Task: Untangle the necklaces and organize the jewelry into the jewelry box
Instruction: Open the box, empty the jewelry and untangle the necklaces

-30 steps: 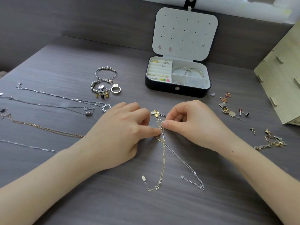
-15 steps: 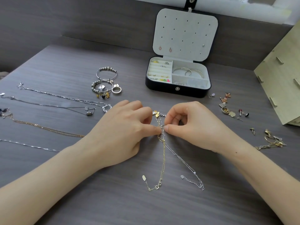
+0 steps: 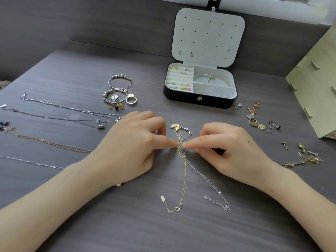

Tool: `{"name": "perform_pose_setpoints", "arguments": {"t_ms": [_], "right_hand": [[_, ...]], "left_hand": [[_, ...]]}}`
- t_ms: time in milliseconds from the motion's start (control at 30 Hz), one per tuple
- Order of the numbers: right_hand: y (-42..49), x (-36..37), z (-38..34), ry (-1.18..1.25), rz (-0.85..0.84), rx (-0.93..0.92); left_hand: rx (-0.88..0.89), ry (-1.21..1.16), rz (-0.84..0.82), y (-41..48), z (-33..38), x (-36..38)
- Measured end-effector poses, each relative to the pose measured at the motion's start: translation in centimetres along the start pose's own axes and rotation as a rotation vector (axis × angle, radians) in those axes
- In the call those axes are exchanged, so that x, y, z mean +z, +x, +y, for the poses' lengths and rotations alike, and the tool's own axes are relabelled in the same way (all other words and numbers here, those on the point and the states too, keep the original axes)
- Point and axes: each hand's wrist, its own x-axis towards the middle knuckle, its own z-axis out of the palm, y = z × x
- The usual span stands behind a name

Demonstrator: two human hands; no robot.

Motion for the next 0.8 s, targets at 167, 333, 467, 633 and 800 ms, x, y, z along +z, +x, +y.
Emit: {"name": "perform_pose_setpoints", "arguments": {"t_ms": [167,333,467,633,800], "right_hand": [[0.02,0.14,0.17,-0.033,-0.006,-0.035],[0.05,0.25,0.29,-0.031,-0.011,-0.032],[0.05,0.11,0.29,-0.039,-0.031,-0.038],[0.07,0.02,0.18,-0.093,-0.05,-0.066],[0.05,-0.24,0.11,-0.069,-0.06,-0.064]], "left_hand": [[0.026,0.021,-0.009,0.18,0.13,-0.11],[0.044,0.039,-0.037,0.36,0.11,-0.08],[0.081,0.104,-0.064,0.37,-0.05,-0.18],[0.122,0.166,-0.059,0.33,0.05,-0.44],[0.131,0.176,-0.059,0.21,-0.11,-0.42]]}}
